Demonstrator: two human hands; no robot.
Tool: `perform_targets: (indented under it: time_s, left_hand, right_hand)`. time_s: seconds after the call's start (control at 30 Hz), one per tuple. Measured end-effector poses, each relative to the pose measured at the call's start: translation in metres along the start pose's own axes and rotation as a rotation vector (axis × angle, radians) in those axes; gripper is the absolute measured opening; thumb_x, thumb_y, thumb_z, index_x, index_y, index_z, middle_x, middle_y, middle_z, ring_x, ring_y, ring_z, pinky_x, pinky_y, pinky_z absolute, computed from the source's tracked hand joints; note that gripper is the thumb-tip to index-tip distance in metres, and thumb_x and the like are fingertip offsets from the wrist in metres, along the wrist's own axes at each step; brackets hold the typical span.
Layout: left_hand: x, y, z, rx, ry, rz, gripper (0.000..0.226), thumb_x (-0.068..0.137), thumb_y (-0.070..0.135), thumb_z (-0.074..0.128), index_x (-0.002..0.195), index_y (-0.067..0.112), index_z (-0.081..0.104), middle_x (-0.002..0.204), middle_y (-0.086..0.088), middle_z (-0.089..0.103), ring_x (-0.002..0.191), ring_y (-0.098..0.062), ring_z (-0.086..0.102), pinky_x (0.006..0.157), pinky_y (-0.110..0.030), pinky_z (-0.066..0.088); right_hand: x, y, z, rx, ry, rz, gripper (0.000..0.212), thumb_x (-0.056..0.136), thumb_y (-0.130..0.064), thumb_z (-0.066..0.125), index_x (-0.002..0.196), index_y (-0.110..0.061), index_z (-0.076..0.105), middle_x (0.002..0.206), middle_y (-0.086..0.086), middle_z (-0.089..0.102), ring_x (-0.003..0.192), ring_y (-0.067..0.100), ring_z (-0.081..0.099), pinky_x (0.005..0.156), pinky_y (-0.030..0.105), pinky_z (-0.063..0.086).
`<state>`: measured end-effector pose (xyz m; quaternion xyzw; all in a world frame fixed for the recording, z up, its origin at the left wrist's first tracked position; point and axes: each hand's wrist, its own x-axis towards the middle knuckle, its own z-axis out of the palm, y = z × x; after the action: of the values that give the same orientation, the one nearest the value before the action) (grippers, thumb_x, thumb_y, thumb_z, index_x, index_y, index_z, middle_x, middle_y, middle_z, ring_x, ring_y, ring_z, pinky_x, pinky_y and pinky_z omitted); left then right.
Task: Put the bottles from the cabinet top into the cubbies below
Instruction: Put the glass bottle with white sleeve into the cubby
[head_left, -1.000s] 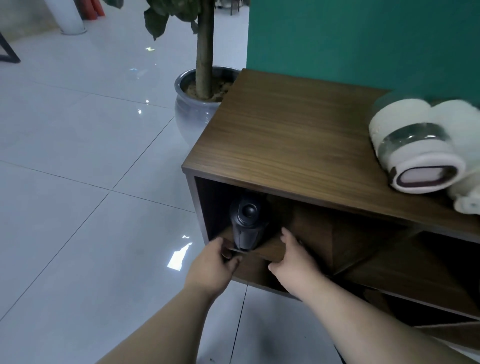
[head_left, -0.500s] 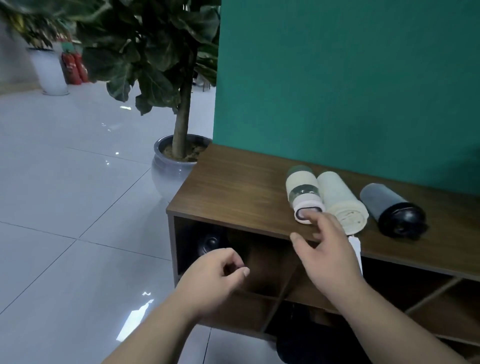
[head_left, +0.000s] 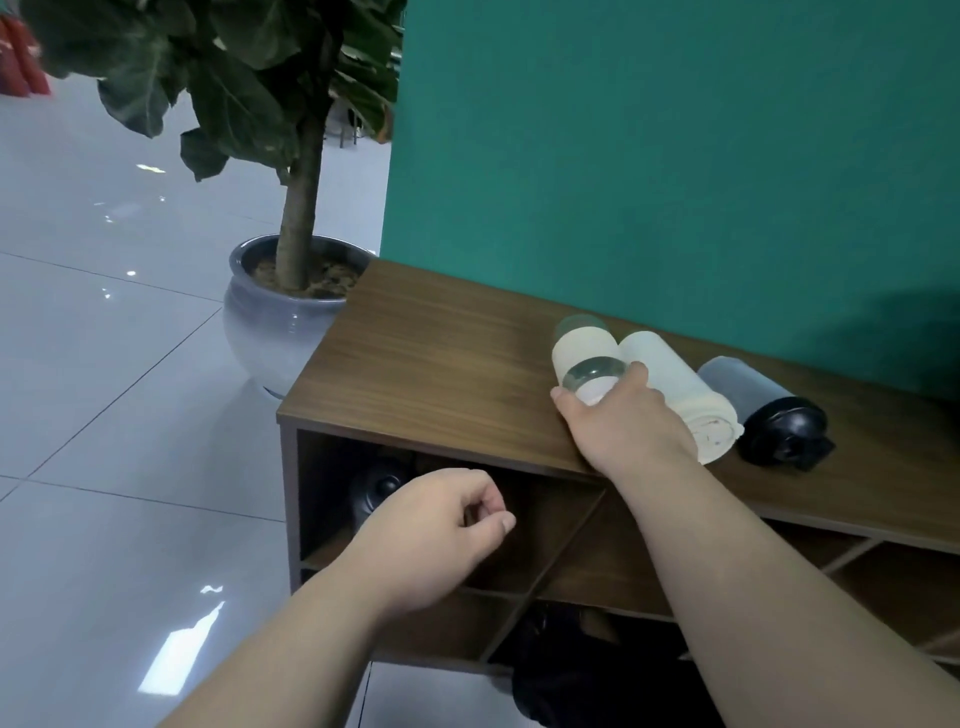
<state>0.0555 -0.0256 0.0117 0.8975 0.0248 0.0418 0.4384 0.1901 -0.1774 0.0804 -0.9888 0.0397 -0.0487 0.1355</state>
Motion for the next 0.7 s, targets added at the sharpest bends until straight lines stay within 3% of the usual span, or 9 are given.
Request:
perform_targets:
  time_s: [0.13,0.23,0.33,0.43,0.53,0.63,0.7]
  left_hand:
    - [-0.001,-0.004,-0.002,-0.009,0.023,-0.004,0.017,0.097,0.043,0.065,0.087,0.030,0.068,0.087,0.009,0.071,0.081,-0.006,0.065,0.073,-0.029,0.056]
    - [-0.004,-0.008,-0.006,-0.025,0.028,-0.021,0.016,0.095,0.045,0.067,0.086,0.032,0.068,0.086,0.011,0.071,0.078,-0.006,0.064,0.072,-0.029,0.056]
    - [-0.004,-0.018,-0.010,-0.057,-0.021,-0.045,0.009,0.093,0.048,0.069,0.094,0.040,0.068,0.092,0.018,0.071,0.074,-0.001,0.063,0.068,-0.023,0.050]
    - [-0.002,-0.031,-0.013,-0.190,-0.065,-0.130,0.036,0.084,0.053,0.076,0.114,0.047,0.058,0.098,0.018,0.074,0.081,-0.002,0.067,0.076,-0.024,0.052]
    - [0.000,-0.044,-0.010,-0.155,-0.227,-0.183,0.069,0.072,0.054,0.083,0.130,0.050,0.045,0.109,0.011,0.071,0.095,-0.007,0.070,0.086,-0.026,0.053]
    - [-0.002,-0.062,0.009,-0.106,-0.361,-0.208,0.081,0.070,0.046,0.089,0.137,0.046,0.044,0.115,0.014,0.066,0.109,-0.007,0.065,0.097,-0.026,0.049]
    - [-0.007,-0.078,0.028,-0.162,-0.360,-0.256,0.086,0.066,0.041,0.092,0.138,0.041,0.046,0.117,0.015,0.066,0.112,-0.005,0.064,0.101,-0.028,0.051]
  right_hand:
    - [-0.001,0.005,0.004,0.053,0.052,-0.036,0.075,0.080,-0.055,0.058,0.138,-0.015,0.032,0.110,0.010,0.056,0.088,0.035,0.052,0.069,0.042,0.041]
    - [-0.014,0.010,-0.006,0.148,0.084,-0.113,0.087,0.074,-0.048,0.066,0.147,-0.022,0.026,0.121,0.008,0.060,0.100,0.038,0.061,0.072,0.040,0.041]
    - [-0.037,0.012,-0.023,0.330,0.104,-0.241,0.089,0.071,-0.049,0.072,0.146,-0.032,0.027,0.126,-0.007,0.059,0.109,0.027,0.062,0.079,0.036,0.042]
    - [-0.065,0.019,-0.033,0.570,0.053,-0.348,0.082,0.067,-0.047,0.078,0.137,-0.043,0.036,0.109,-0.023,0.057,0.100,0.007,0.062,0.082,0.029,0.044]
    - [-0.080,0.033,-0.026,0.740,-0.042,-0.408,0.075,0.057,-0.049,0.077,0.125,-0.049,0.044,0.101,-0.022,0.063,0.096,-0.001,0.064,0.083,0.025,0.049]
    - [-0.084,0.047,-0.005,0.608,-0.114,-0.529,0.067,0.055,-0.051,0.074,0.117,-0.049,0.050,0.107,-0.028,0.062,0.103,-0.008,0.059,0.084,0.012,0.045]
    - [-0.083,0.053,0.010,0.474,-0.143,-0.595,0.067,0.056,-0.052,0.073,0.120,-0.049,0.051,0.112,-0.030,0.057,0.106,-0.010,0.055,0.084,0.005,0.040]
